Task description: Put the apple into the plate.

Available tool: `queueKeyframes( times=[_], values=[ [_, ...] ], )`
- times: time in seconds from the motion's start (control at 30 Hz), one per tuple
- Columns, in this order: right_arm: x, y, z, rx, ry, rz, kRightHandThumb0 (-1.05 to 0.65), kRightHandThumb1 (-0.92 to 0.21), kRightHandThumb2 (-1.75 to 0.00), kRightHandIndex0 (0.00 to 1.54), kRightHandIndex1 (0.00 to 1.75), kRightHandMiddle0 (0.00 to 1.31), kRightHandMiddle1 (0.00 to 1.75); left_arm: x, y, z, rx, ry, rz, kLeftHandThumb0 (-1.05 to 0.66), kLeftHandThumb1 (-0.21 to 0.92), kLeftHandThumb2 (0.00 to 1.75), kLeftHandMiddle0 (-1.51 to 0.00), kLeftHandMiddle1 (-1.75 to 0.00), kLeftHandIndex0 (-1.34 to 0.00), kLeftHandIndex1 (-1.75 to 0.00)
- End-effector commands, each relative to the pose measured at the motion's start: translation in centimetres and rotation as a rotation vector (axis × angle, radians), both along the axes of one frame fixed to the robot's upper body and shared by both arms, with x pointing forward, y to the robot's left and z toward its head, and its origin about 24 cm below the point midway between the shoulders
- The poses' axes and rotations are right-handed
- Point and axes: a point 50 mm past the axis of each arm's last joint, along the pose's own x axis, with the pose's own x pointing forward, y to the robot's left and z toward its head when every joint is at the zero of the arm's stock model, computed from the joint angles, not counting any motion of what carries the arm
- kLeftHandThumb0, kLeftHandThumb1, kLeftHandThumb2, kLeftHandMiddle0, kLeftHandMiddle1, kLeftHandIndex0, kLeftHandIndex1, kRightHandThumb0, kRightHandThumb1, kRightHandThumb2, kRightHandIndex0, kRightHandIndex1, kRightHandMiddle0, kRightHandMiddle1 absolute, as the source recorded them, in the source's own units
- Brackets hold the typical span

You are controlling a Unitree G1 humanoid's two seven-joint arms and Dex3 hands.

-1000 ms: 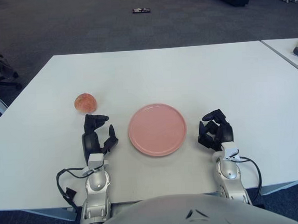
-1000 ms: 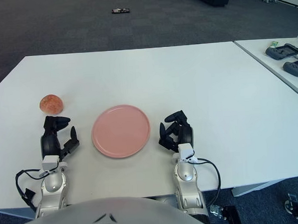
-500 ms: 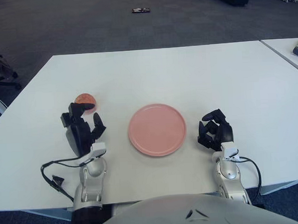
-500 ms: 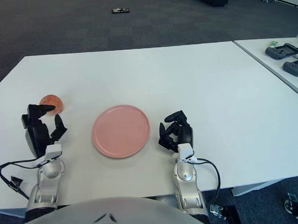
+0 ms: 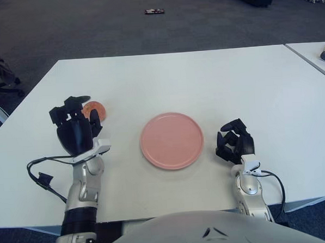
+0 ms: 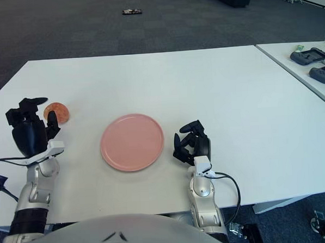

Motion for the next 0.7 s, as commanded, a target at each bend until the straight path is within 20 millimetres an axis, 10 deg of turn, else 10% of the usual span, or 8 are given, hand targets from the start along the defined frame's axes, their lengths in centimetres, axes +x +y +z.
queueKeyframes(
  times=[0.0,0.17,0.67],
  values=[
    [-0.1,0.2,-0.3,0.020,0.018,-0.011,-0.42,-0.53,-1.06,0.80,1.73,0.45,1.75,0.5,0.1,0.0,0.040,0.012,0.002,-0.76,0.56,0.84,0.00,-0.37,0.00,-0.33],
    [-0.1,0.2,-0.3,0.016,0.022,-0.020,-0.42,-0.53,-1.06,0.80,1.72,0.44,1.75,1.3,0.5,0.0,0.108,0.084,0.014,-0.98,0.59,0.69,0.00,-0.05,0.00,-0.04],
    [0.0,0.2,-0.2,0.007,0.021,-0.025,-0.42,-0.51,-1.08,0.84,1.74,0.46,1.75,3.8,2.2,-0.6,0.189,0.376,-0.091,-1.05,0.72,0.44,0.00,0.00,0.00,0.00]
  ],
)
